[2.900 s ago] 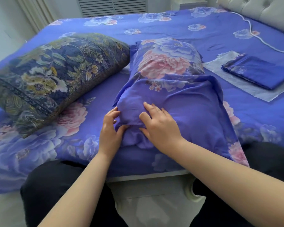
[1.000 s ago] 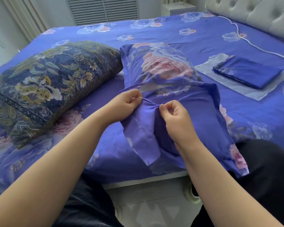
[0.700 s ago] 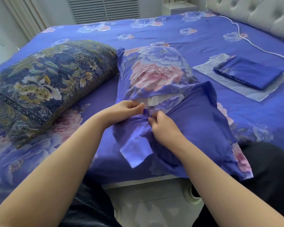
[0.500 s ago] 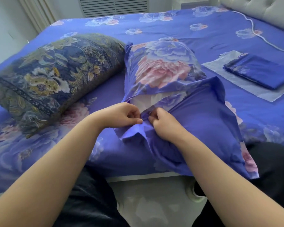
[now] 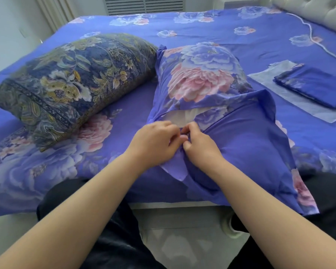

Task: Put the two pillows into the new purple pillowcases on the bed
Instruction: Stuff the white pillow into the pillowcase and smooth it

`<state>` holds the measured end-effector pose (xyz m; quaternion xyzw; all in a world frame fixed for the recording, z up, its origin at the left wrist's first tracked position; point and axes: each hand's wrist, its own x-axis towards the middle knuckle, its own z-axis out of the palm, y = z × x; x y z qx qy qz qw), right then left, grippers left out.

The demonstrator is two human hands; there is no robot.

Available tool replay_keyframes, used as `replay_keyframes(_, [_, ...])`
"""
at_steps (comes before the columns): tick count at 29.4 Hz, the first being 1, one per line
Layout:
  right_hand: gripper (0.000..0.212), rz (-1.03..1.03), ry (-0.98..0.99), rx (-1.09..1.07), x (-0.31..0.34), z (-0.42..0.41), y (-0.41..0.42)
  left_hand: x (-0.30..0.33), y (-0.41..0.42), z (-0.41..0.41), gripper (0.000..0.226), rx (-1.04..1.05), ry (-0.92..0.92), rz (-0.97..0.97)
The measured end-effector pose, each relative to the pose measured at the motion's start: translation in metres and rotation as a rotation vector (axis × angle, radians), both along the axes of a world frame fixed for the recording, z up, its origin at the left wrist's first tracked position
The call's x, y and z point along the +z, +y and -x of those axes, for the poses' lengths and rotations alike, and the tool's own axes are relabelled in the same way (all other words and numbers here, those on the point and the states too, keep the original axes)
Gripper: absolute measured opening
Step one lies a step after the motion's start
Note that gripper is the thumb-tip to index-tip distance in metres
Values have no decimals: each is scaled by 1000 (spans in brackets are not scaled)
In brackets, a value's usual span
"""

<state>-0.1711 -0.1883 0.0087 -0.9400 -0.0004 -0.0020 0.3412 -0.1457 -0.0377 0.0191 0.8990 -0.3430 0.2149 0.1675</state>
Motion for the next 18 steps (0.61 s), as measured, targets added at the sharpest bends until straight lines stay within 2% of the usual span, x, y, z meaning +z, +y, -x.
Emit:
replay_keyframes(2, [25, -148, 61, -18, -3, -11, -6, -12, 5, 19, 45, -2, 8, -63])
replay_keyframes(5, [26, -229, 106, 44, 0, -20, -16, -28, 11, 32, 74, -38, -37, -261])
replay_keyframes(6, [25, -232, 145, 86, 4, -21, -18, -31, 11, 35, 74, -51, -66, -320])
replay_keyframes(8, [21, -228, 149, 163, 13, -20, -21, -36, 8, 38, 61, -55, -124, -338])
replay_keyframes(10, [12, -187, -113, 131, 22, -16, -19, -40, 6, 39, 42, -66, -164, -300])
replay_keyframes(12, [14, -52, -451, 52, 24, -16, -12, -43, 5, 40, 33, -95, -163, -295])
replay_keyframes(13, [19, 88, -496, 63, 25, -19, -9, -44, 5, 41, 31, -102, -149, -285])
replay_keyframes(16, [43, 675, -169, 141, 18, -32, 5, -43, -2, 43, 29, -64, -97, -277])
replay_keyframes(18, [41, 780, -99, 239, 15, -35, 19, -42, -4, 43, 25, -35, -78, -297])
